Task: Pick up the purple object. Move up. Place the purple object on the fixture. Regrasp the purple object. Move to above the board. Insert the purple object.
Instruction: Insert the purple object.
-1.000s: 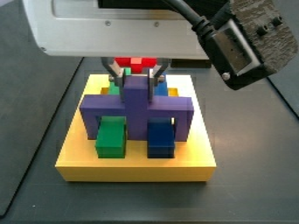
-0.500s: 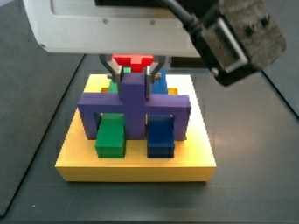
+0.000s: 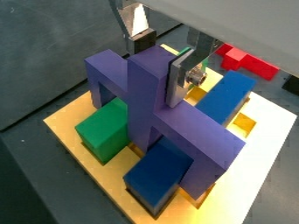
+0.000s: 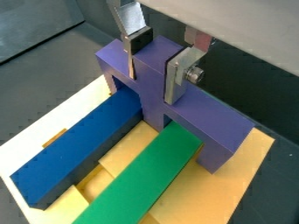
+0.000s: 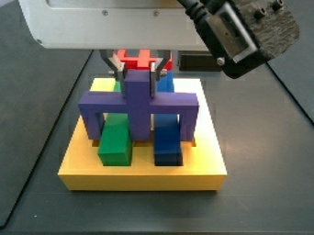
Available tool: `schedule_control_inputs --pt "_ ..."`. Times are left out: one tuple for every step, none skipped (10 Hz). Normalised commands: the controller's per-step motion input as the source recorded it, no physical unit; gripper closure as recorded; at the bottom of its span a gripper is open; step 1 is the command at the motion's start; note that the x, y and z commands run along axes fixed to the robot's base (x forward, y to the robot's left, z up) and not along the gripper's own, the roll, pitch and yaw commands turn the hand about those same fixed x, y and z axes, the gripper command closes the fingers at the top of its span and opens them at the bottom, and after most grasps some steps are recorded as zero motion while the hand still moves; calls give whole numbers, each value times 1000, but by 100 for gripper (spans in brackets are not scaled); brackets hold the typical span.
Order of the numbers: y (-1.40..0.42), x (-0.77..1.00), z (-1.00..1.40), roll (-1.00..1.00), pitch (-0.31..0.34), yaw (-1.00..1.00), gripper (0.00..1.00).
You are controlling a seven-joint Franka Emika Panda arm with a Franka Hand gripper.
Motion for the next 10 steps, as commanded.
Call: schedule_control_inputs --pt "-57 71 -54 426 67 111 100" --pt "-166 0 -91 303 49 14 100" --pt "-209 0 -80 177 20 0 100" --pt "-203 14 -91 87 0 0 100" --pt "-186 17 -191 143 0 0 100" --pt "-3 137 -226 243 0 129 100" --pt "0 134 -94 300 60 106 100" --pt "0 66 0 247 76 37 100" --pt "0 9 0 147 53 0 100" --pt "0 97 0 167 51 17 100"
